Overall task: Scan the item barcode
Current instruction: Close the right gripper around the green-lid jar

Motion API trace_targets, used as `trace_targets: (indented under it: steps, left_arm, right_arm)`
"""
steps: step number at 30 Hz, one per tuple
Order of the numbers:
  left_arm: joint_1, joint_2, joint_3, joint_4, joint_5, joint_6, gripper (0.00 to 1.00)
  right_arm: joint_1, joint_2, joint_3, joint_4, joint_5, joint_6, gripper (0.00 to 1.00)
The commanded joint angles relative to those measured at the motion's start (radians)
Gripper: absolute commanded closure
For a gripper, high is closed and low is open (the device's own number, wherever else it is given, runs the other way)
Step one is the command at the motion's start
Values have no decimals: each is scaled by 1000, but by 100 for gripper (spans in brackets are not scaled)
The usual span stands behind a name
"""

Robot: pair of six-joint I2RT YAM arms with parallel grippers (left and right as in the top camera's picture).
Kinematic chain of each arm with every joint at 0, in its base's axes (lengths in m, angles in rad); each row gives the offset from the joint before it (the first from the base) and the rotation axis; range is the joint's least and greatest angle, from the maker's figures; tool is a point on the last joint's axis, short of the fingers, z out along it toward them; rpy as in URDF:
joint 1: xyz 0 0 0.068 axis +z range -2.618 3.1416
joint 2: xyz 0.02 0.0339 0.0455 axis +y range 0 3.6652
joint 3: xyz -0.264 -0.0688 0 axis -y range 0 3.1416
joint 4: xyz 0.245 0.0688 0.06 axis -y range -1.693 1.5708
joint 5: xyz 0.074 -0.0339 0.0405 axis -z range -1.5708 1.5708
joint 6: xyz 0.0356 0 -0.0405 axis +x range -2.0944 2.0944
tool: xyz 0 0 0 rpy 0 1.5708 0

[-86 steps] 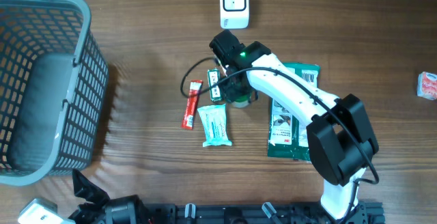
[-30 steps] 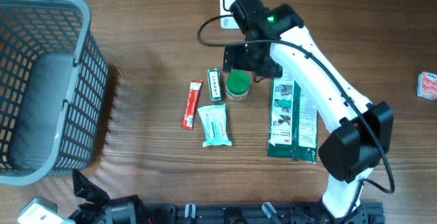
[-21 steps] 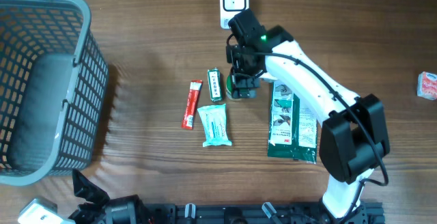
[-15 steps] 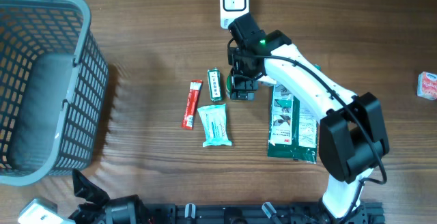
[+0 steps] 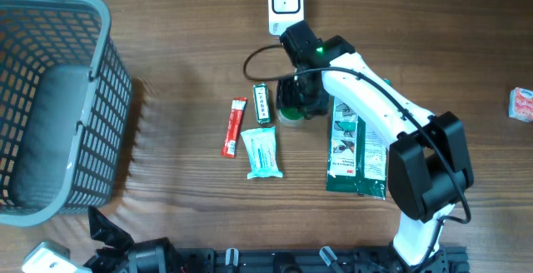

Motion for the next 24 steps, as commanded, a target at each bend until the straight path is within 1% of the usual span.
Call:
trace_targets:
  steps: [1, 2, 3, 6, 9, 11, 13, 15, 17, 21, 24]
  left_arm:
    - [5, -7, 2, 4, -6, -2, 0]
    - [5, -7, 2, 4, -6, -2, 0]
    - [5, -7, 2, 4, -6, -2, 0]
    - [5, -7, 2, 4, -6, -2, 0]
    - [5, -7, 2, 4, -6, -2, 0]
    - [5, -7, 2, 4, -6, -2, 0]
    - [5, -7, 2, 4, -6, -2, 0]
    - [5, -7, 2, 4, -6, -2, 0]
    - [5, -7, 2, 4, -6, -2, 0]
    - [5, -7, 2, 4, -6, -2, 0]
    - [5, -7, 2, 4, -6, -2, 0]
  right_arm:
    - [-10, 23, -3, -62, 55, -440, 16]
    - [-10, 23, 13, -83, 73, -440, 1]
    - [-10, 22, 42, -107, 73, -414, 0]
    - [-10, 21, 146, -133, 60, -193, 0]
    - [-7, 21, 148, -134, 21, -23, 0]
    - [1, 23, 133, -125, 111, 39, 0]
    - [1, 24, 116, -111, 137, 37, 0]
    - [0, 24, 75, -53, 136, 32, 0]
    - [1, 24, 18, -7, 93, 30, 0]
    - [1, 24, -21, 11, 76, 31, 0]
    - [1, 25, -50, 55, 76, 31, 0]
